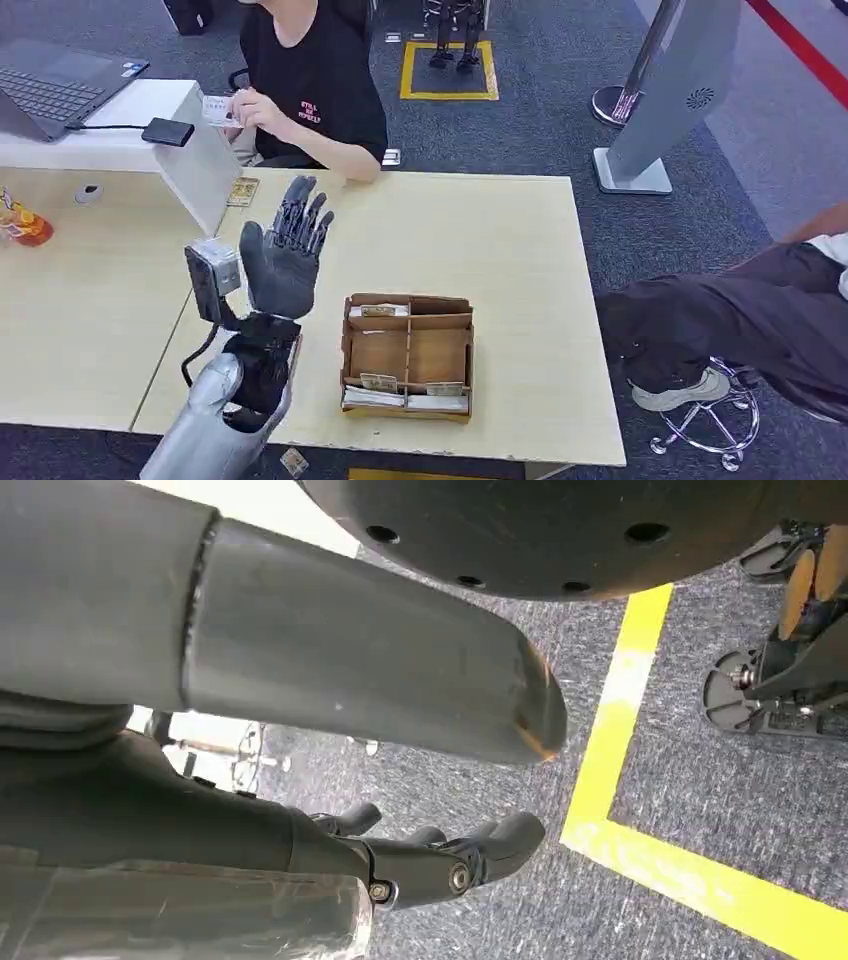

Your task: Pass the card to the sensor for recognition and then transmit it.

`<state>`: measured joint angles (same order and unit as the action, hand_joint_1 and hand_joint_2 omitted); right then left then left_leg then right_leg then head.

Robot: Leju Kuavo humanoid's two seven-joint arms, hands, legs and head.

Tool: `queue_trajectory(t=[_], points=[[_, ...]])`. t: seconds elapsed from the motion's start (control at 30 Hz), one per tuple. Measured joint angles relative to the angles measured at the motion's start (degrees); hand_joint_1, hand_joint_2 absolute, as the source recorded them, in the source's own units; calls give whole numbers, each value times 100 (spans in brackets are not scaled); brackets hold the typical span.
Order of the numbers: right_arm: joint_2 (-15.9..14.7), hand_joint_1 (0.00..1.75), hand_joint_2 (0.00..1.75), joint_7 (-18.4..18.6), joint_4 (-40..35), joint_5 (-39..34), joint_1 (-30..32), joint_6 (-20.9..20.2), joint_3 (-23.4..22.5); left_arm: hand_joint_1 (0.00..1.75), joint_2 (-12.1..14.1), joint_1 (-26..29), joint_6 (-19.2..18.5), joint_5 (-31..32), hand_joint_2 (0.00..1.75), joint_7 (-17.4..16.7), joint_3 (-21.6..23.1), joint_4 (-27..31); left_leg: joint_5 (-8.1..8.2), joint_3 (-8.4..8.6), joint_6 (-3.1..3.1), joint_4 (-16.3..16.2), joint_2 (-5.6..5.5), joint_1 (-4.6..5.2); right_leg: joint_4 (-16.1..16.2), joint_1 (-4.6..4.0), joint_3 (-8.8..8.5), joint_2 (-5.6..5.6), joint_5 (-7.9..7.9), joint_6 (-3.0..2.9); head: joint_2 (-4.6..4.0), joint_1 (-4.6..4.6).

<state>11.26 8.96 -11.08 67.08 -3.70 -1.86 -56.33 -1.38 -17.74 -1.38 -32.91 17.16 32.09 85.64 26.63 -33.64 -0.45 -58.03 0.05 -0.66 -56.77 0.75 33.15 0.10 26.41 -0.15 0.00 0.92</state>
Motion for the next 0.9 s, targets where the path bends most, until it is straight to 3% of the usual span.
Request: queue_trajectory(t=[0.17, 0.3, 0.33, 0.47, 0.57, 0.6, 0.63, 0.67, 0.7, 0.73, 0.77, 0.8, 0.83, 0.87, 0.9], points=[[9, 0, 0, 0, 0, -111, 11, 39, -114, 0, 96, 776, -569, -543, 0, -164, 35, 574, 4, 0, 5, 0, 0, 0, 2, 0, 0, 0, 4, 7, 0, 0], [13, 0, 0, 0, -2, -135, 10, 37, -155, 0, 197, 1055, -648, -511, 0, -144, 46, 764, 3, 0, 5, 0, 0, 0, 2, 0, -1, -2, 4, 7, 0, 0], [15, 0, 0, -2, -2, -166, 9, 44, -175, 0, 219, 1098, -653, -399, 175, -79, 48, 797, 3, 1, 5, 0, -1, 0, 2, 0, -1, -2, 4, 6, 0, 0], [17, 0, 0, -35, -2, -266, 17, 41, -266, 0, 348, 1363, -538, 613, 175, 475, 166, 995, 3, 3, 5, 0, 1, 0, 2, 0, -2, -1, 4, 6, 0, 0], [22, 0, 0, -59, -2, -372, 17, 48, -343, 3, 507, 1503, 186, 2236, 175, 936, 330, 1085, 3, 2, 5, 0, 0, 0, 2, 0, -2, -2, 4, 7, 0, 0], [28, 0, 0, -70, -2, -404, 17, 50, -387, 68, 586, 1519, 601, 2870, 175, 1067, 400, 1099, 3, 2, 5, 0, 0, 0, 2, 0, -1, -1, 4, 6, 0, 0], [31, 0, 0, -70, -2, -433, 19, 50, -415, 106, 676, 1524, 977, 3514, 175, 1168, 492, 1099, 3, 2, 5, 0, 0, 0, 2, 0, -2, -2, 5, 7, 0, 0], [31, 0, 0, -70, -2, -448, 21, 44, -444, 106, 772, 1522, 1285, 4047, 175, 1209, 595, 1099, 3, 2, 5, 0, -1, 0, 2, 0, -1, -3, 5, 7, 0, 0], [31, 0, 0, -68, -2, -457, 20, 37, -467, 148, 869, 1517, 1493, 4471, 175, 1213, 699, 1099, 3, 2, 5, 0, -1, 0, 2, 0, -1, -2, 6, 7, 0, 0], [31, 0, 0, -66, -2, -472, 20, 22, -490, 150, 962, 1505, 1616, 4785, 175, 1211, 798, 1099, 3, 2, 5, 1, -1, 0, 2, 0, -1, -2, 6, 7, 0, 0], [31, 0, 0, -66, -2, -479, 19, 11, -511, 150, 1074, 1496, 1717, 5086, 175, 1204, 925, 1099, 3, 3, 5, 1, 0, 0, 2, 0, -1, -1, 5, 7, 0, 0], [31, 0, 0, -53, -2, -481, 20, 2, -529, 140, 1160, 1483, 1778, 5301, 175, 1181, 1018, 1099, 3, 3, 4, 1, 0, 0, 2, -1, 0, -1, 5, 7, 0, 0], [31, 0, 0, -31, -2, -483, 20, -15, -538, 89, 1233, 1456, 1844, 5455, 175, 1143, 1100, 1099, 3, 3, 4, 1, 0, 0, 2, 0, 0, -1, 5, 7, 0, 0], [31, 0, 0, -20, -2, -483, 20, -24, -542, 63, 1317, 1414, 1919, 5626, 175, 1089, 1193, 1096, 3, 3, 5, 1, 0, 0, 2, -1, -1, -1, 5, 7, 0, 0], [31, 0, 0, -13, -2, -483, 18, -35, -544, 10, 1366, 1377, 1966, 5718, 175, 1060, 1246, 1096, 3, 3, 4, 1, 0, 0, 2, -1, -1, -1, 5, 7, 0, 0]])
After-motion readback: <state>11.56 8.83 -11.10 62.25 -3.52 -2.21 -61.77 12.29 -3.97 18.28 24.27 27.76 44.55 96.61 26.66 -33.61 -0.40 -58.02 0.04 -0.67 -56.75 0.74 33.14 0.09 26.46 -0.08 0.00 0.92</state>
